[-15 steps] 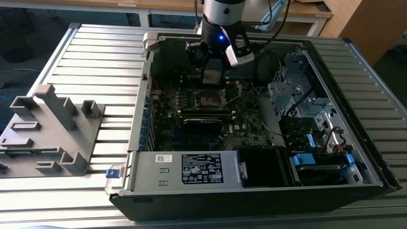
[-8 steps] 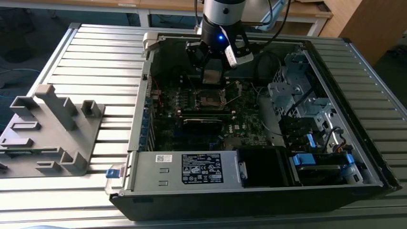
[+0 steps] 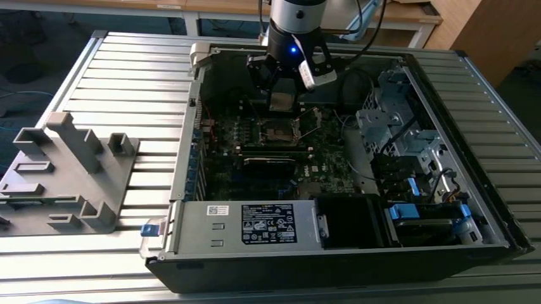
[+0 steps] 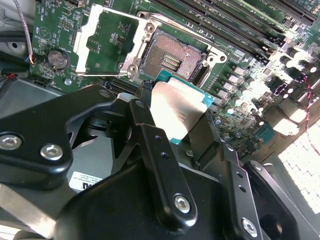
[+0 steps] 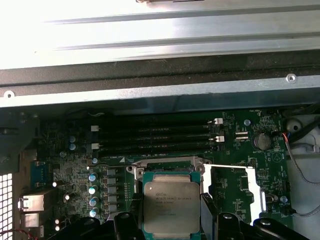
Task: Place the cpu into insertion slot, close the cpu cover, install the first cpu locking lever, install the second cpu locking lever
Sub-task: 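Place the cpu into insertion slot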
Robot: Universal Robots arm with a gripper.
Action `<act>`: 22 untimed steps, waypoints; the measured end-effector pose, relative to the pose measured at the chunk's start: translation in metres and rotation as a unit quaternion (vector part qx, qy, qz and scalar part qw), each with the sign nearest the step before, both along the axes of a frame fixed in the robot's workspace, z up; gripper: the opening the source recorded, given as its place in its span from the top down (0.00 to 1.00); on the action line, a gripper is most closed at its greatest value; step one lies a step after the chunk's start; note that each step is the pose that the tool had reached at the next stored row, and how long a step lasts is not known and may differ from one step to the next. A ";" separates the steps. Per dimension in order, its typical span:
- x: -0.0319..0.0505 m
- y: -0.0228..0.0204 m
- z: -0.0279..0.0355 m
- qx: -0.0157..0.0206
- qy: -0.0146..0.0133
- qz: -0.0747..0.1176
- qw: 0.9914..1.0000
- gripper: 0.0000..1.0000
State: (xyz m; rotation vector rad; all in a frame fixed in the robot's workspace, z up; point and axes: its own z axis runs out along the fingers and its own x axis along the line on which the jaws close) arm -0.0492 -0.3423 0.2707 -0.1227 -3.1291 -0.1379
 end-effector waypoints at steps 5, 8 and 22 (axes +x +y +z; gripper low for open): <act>0.0000 0.0000 -0.0004 0.000 0.000 -0.010 1.000 0.46; 0.0000 0.0000 -0.0004 0.000 0.000 -0.010 1.000 0.46; 0.0000 0.0000 -0.0004 0.000 0.000 -0.013 1.000 0.46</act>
